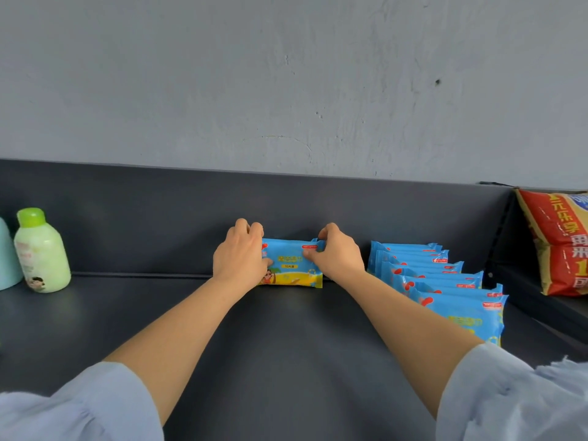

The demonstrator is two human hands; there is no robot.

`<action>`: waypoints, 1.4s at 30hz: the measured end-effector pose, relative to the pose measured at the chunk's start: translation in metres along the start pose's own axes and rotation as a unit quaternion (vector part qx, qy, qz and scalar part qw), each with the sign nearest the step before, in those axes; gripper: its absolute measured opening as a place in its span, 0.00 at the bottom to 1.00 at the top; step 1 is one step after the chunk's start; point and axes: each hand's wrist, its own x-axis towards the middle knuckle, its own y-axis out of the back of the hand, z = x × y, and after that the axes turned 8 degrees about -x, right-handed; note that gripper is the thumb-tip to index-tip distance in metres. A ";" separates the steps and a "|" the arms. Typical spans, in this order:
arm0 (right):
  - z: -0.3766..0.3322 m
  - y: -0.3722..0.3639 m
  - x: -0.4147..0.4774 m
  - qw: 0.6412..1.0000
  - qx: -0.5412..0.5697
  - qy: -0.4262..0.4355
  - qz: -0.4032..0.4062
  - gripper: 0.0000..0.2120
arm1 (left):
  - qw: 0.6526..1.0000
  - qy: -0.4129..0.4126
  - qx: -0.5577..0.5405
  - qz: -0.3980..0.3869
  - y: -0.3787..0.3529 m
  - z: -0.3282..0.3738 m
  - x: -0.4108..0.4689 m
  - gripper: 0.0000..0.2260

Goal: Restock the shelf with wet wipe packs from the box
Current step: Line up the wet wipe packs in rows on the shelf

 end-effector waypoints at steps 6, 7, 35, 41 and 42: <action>0.001 0.004 -0.011 0.994 -0.107 0.022 0.002 0.24 | 0.996 -0.048 0.077 0.002 0.002 0.006 -0.002 0.25; 0.001 0.005 -0.013 0.993 -0.120 0.020 -0.001 0.24 | 0.995 -0.055 0.086 -0.004 0.002 0.007 -0.003 0.25; 0.043 0.113 -0.185 0.956 -0.246 0.161 0.021 0.26 | 0.985 -0.061 0.150 -0.051 0.093 0.128 -0.142 0.20; 0.088 0.150 -0.248 0.950 -0.272 0.149 0.021 0.24 | 0.987 -0.069 0.132 -0.060 0.112 0.188 -0.205 0.18; 0.096 0.156 -0.258 0.950 -0.277 0.143 0.022 0.24 | 0.987 -0.074 0.126 -0.062 0.114 0.198 -0.214 0.19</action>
